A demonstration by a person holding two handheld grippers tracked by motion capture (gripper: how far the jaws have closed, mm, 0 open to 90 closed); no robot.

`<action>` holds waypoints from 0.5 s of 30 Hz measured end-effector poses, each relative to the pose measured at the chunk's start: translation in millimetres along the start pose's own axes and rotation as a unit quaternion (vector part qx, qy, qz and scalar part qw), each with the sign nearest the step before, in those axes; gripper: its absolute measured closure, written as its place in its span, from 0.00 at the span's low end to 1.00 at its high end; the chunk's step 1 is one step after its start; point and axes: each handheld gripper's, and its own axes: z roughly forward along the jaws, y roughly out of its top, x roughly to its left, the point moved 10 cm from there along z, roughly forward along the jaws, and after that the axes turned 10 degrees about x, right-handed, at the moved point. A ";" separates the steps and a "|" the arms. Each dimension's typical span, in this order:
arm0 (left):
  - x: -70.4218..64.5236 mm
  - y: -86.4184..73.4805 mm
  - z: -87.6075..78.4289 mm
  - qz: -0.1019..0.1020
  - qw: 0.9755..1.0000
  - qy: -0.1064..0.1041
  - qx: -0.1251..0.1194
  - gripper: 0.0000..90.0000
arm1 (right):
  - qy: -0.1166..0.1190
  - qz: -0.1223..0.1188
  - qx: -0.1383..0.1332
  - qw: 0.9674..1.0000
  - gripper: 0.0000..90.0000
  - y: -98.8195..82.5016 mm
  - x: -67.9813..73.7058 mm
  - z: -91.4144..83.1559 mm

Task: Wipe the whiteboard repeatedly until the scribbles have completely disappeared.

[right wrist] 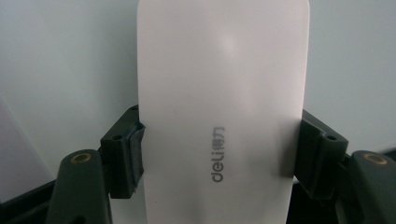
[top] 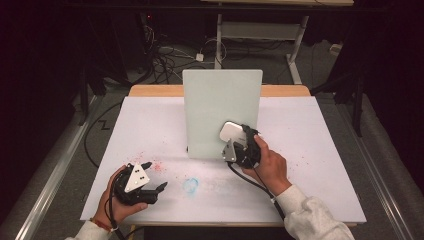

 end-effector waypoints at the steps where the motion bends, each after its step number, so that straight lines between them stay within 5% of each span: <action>1: 0.2 -0.1 -0.1 -0.001 1.000 0.001 0.000 0.22 | 0.001 0.005 0.000 1.000 0.34 -2.9 -3.5 0.3; 10: 0.3 -0.4 1.8 0.000 1.000 0.001 0.003 0.22 | 0.005 0.041 0.009 0.999 0.34 -23.2 -15.5 2.1; 15: -0.4 -0.8 2.3 0.002 1.000 0.001 0.005 0.22 | 0.008 0.028 0.012 0.999 0.34 -30.1 -7.2 3.4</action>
